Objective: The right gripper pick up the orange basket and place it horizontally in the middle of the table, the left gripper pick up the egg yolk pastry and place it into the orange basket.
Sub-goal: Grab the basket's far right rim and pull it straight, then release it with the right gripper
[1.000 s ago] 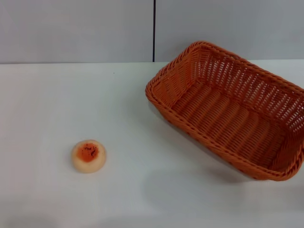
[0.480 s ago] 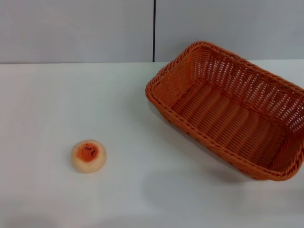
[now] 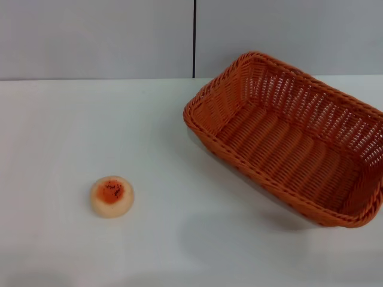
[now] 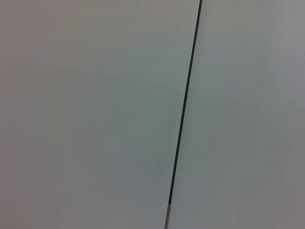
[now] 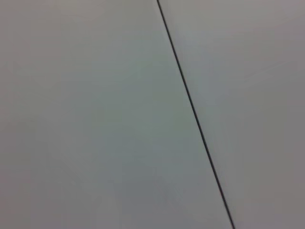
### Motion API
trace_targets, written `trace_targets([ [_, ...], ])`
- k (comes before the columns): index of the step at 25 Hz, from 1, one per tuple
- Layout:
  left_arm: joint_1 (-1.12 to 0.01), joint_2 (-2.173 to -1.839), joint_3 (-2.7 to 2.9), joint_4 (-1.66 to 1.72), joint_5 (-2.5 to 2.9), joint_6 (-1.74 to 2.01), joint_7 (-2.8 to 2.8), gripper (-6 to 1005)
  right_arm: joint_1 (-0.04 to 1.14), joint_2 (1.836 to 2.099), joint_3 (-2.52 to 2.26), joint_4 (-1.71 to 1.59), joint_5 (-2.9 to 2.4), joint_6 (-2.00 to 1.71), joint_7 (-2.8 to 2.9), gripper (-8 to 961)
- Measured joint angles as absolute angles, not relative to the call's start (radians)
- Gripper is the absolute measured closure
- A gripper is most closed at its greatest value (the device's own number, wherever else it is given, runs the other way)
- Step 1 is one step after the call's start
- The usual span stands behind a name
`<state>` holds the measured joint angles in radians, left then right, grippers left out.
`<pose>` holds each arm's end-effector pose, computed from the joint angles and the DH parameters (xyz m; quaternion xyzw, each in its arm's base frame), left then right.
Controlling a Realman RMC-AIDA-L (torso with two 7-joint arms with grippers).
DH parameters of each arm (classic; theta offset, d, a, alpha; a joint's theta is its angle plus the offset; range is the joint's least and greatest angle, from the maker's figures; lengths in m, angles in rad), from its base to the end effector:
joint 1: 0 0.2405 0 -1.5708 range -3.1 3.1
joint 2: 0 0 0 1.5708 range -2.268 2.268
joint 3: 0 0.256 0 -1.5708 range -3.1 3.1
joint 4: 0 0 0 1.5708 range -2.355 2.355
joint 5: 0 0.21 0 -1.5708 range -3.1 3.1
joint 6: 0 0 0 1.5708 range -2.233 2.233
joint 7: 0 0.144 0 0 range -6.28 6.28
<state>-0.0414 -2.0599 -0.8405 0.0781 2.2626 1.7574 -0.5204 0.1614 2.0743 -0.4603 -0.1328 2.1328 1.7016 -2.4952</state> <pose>-0.4022 0.1459 0.0582 -0.5834 -0.2591 -0.3798 0.6695 0.3693 0.2151 0.0624 -0.6044 0.2262 0.4667 0.6048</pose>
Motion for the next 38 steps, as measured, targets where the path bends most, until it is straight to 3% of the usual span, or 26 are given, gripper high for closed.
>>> trace_targets([
  [12, -0.048, -2.059, -0.841, 0.081, 2.263, 1.736, -0.515, 190, 0.123, 2.062, -0.447, -0.883, 1.687, 1.441, -1.657, 300],
  [16, -0.054, -2.059, -0.841, 0.082, 2.263, 1.715, -0.515, 189, 0.175, 2.036, -0.452, -1.092, 1.464, 1.446, -1.380, 304],
  [18, -0.055, -2.059, -0.841, 0.081, 2.263, 1.711, -0.514, 189, 0.247, 2.009, -0.457, -1.216, 1.259, 1.517, -1.194, 306],
  [22, -0.057, -2.061, -0.836, 0.082, 2.263, 1.682, -0.513, 189, 0.324, 1.987, -0.460, -1.314, 1.072, 1.626, -1.069, 310],
  [23, -0.057, -2.061, -0.836, 0.082, 2.263, 1.682, -0.513, 190, 0.375, 1.969, -0.468, -1.359, 0.959, 1.710, -1.012, 311],
  [24, -0.057, -2.061, -0.836, 0.082, 2.263, 1.682, -0.513, 190, 0.375, 1.969, -0.468, -1.359, 0.959, 1.710, -1.012, 312],
  [25, -0.057, -2.062, -0.828, 0.081, 2.263, 1.668, -0.513, 190, 0.429, 1.946, -0.489, -1.377, 0.867, 1.788, -0.965, 313],
  [28, -0.060, -2.062, -0.826, 0.081, 2.263, 1.663, -0.512, 190, 0.486, 1.923, -0.529, -1.374, 0.766, 1.835, -0.918, 316],
  [35, -0.063, -2.064, -0.820, 0.081, 2.263, 1.661, -0.512, 189, 0.547, 1.916, -0.609, -1.323, 0.698, 1.834, -0.899, 323],
  [38, -0.061, -2.064, -0.819, 0.081, 2.263, 1.661, -0.512, 189, 0.571, 1.927, -0.631, -1.273, 0.690, 1.810, -0.908, 326],
])
